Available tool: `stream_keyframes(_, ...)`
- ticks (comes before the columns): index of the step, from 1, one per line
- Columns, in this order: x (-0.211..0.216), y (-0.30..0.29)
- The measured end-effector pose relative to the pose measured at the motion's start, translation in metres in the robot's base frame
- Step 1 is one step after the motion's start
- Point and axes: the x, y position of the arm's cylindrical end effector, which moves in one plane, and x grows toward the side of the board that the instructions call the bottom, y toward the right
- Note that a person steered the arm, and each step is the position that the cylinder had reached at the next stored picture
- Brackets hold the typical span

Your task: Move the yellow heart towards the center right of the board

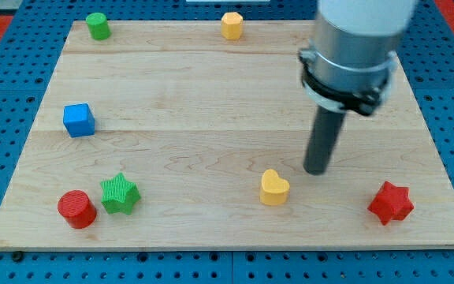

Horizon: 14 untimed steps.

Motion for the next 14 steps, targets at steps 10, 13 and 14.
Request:
stream_keyframes(10,-0.071,-0.059)
stream_keyframes(13,-0.103,-0.056)
stream_keyframes(14,-0.097,-0.030)
